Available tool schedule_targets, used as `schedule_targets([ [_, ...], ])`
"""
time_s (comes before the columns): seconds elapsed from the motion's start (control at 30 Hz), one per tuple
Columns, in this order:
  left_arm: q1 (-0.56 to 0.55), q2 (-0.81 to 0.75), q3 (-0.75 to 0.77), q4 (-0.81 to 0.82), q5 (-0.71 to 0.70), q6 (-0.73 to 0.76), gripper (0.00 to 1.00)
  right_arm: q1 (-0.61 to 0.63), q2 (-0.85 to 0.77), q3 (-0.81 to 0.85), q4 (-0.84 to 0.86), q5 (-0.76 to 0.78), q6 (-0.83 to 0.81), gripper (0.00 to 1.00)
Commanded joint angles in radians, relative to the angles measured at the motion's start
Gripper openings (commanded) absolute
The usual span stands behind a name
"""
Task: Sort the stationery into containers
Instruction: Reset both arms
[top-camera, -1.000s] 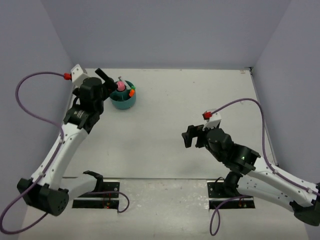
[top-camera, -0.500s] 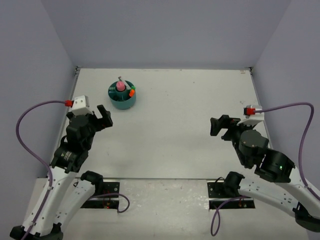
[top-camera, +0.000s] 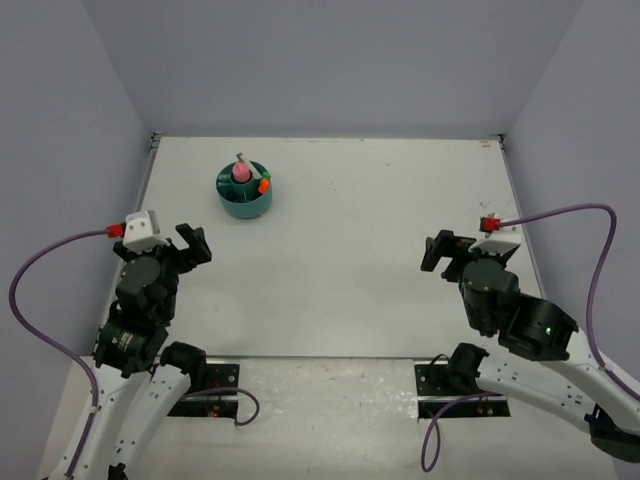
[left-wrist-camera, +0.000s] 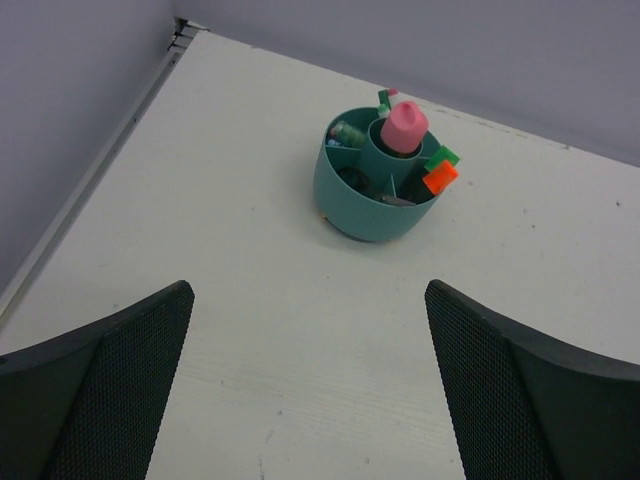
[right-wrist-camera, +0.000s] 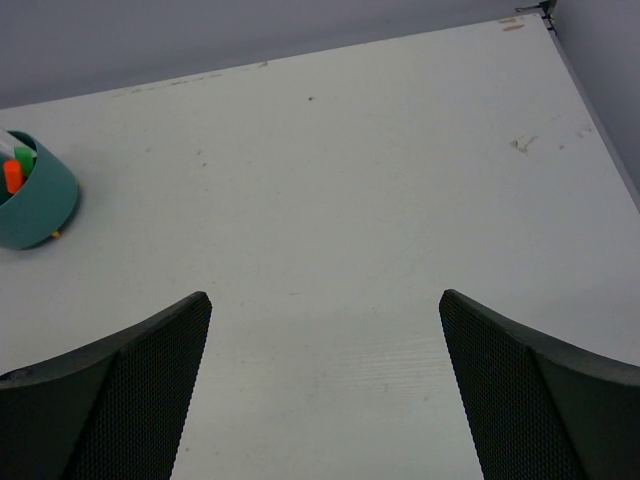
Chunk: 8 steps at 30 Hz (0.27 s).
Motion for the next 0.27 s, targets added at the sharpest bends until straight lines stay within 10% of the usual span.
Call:
schedule_targets([
  [0.0,0.011,-0.001,-0.018,0.036,-0.011,0.034,1.00,-0.003,-0.007,-0.025,0.012,0.042,0.032,0.99],
  [0.23,0.010,0.014,-0.015,0.030,-0.019,0.032,1.00,-0.003,-0.022,-0.031,0.024,0.026,0.017,0.99],
])
